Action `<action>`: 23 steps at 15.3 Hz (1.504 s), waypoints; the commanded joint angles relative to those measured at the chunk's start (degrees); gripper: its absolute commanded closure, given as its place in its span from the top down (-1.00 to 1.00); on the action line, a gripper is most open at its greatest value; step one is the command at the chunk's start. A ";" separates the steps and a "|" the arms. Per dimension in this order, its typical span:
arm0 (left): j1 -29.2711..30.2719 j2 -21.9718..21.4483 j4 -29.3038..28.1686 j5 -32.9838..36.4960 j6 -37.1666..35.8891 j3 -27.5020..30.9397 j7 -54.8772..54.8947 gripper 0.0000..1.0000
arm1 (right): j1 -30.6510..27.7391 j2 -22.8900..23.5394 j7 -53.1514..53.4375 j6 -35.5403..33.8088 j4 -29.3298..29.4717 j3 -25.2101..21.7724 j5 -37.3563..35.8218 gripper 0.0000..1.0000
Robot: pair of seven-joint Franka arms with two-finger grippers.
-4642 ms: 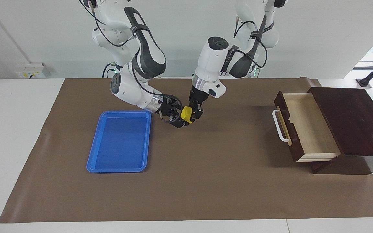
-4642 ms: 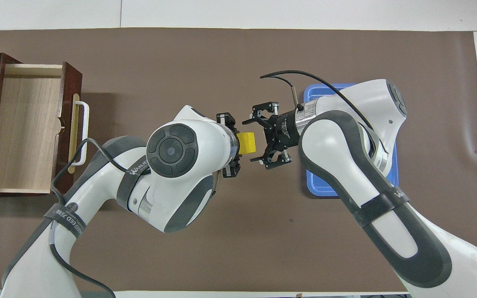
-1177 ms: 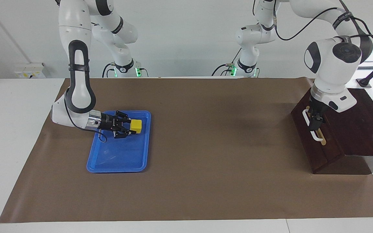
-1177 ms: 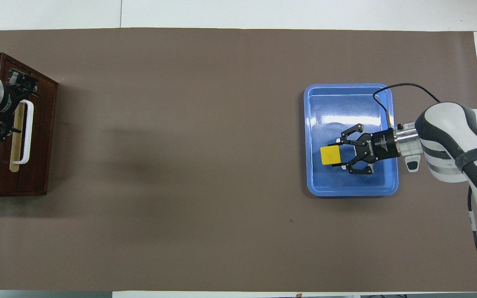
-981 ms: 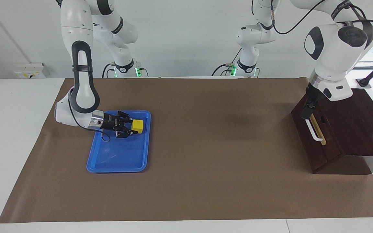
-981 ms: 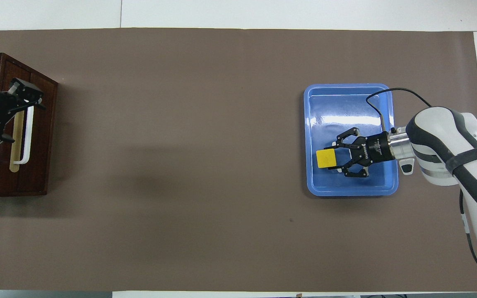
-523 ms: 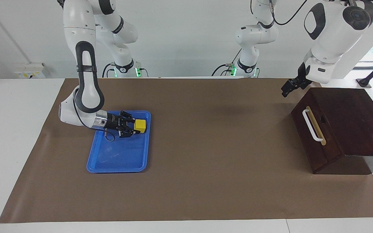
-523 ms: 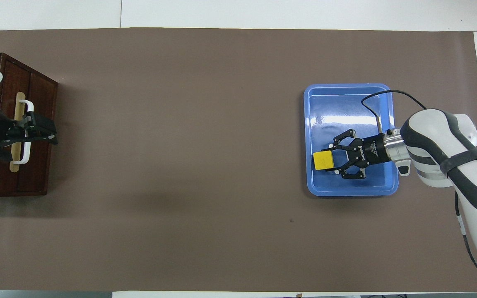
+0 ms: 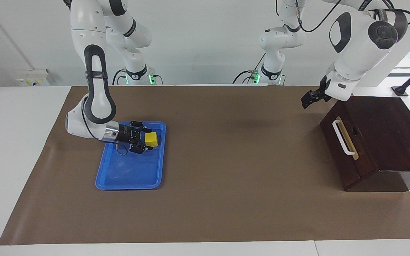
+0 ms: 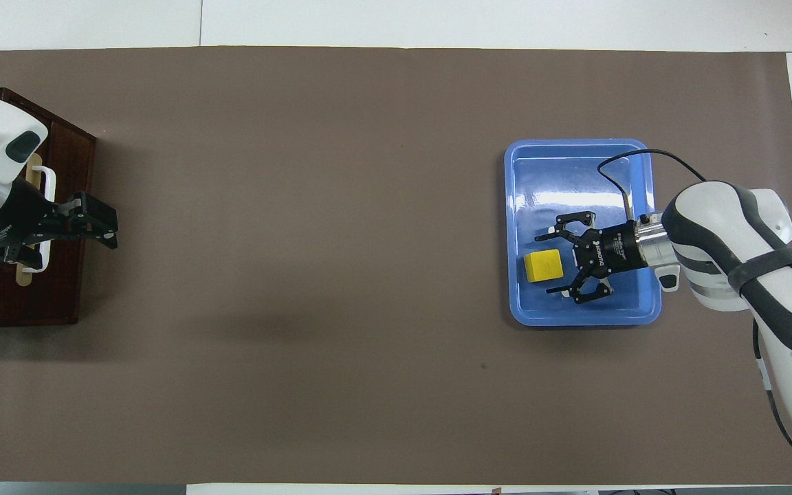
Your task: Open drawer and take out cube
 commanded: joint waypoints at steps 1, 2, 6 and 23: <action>0.16 0.31 2.34 -0.39 -2.25 -0.29 3.37 1.00 | -0.10 -2.05 2.42 -0.43 1.10 0.00 0.79 1.00; 0.25 0.22 2.34 -0.38 -2.42 0.49 4.08 1.00 | -0.10 -2.84 4.61 -1.57 3.02 -0.08 -0.61 1.00; 0.16 -0.39 2.34 0.58 -1.81 1.45 6.72 1.00 | 0.60 -7.23 9.29 -4.55 12.42 0.44 -14.73 1.00; -0.81 -2.59 1.20 1.29 -0.58 4.62 5.93 1.00 | -0.36 -19.97 -48.89 -23.10 28.89 2.11 -55.73 1.00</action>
